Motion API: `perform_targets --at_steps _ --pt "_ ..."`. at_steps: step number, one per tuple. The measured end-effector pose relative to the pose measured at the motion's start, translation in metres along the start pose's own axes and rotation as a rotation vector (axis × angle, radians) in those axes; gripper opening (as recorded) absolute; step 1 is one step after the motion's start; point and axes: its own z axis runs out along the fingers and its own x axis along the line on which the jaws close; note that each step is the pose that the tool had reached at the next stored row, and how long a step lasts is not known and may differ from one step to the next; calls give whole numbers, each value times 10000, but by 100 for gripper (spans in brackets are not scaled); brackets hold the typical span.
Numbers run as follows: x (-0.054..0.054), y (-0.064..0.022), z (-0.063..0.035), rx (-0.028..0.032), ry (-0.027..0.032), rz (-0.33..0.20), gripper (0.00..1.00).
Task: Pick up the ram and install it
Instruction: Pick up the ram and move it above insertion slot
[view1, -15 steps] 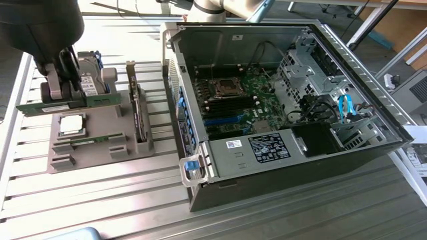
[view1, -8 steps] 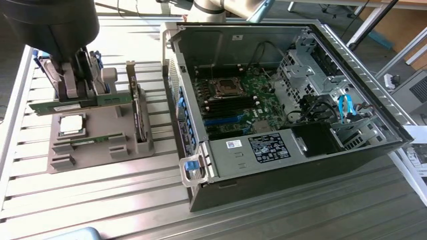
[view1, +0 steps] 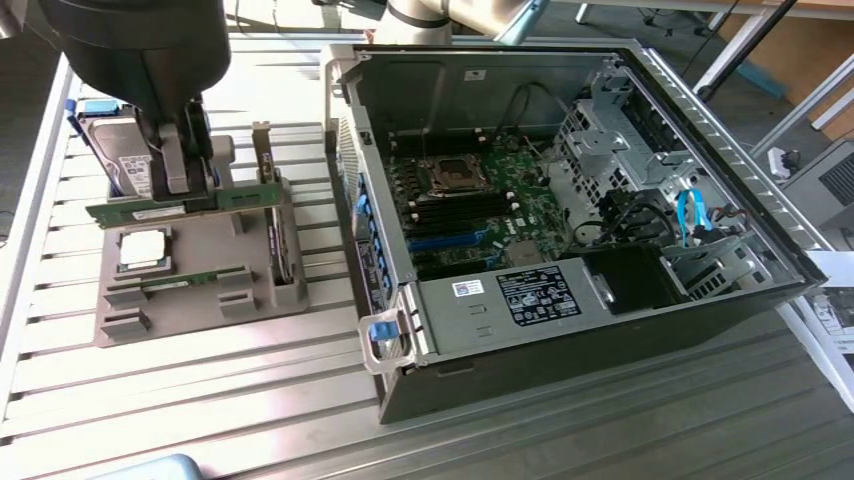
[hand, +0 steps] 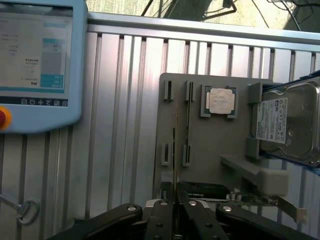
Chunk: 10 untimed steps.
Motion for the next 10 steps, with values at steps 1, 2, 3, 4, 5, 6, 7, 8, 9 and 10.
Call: perform_targets --at_steps 1,2,3,4,5,6,7,8,9,10 --pt "1 -18 -1 0 0 0 14" --pt "3 -38 -2 0 0 0 14" --pt "4 -57 -3 0 0 0 14" --pt "6 -78 -4 -1 0 0 14" --pt "7 -97 -4 -1 1 0 14" --pt "9 -116 -5 -1 0 1 14" --pt "11 -147 -6 0 0 0 14" --pt "13 -167 -7 0 0 1 14" --pt "14 -190 -8 0 0 0 14" --pt "16 -210 -8 0 0 1 14"
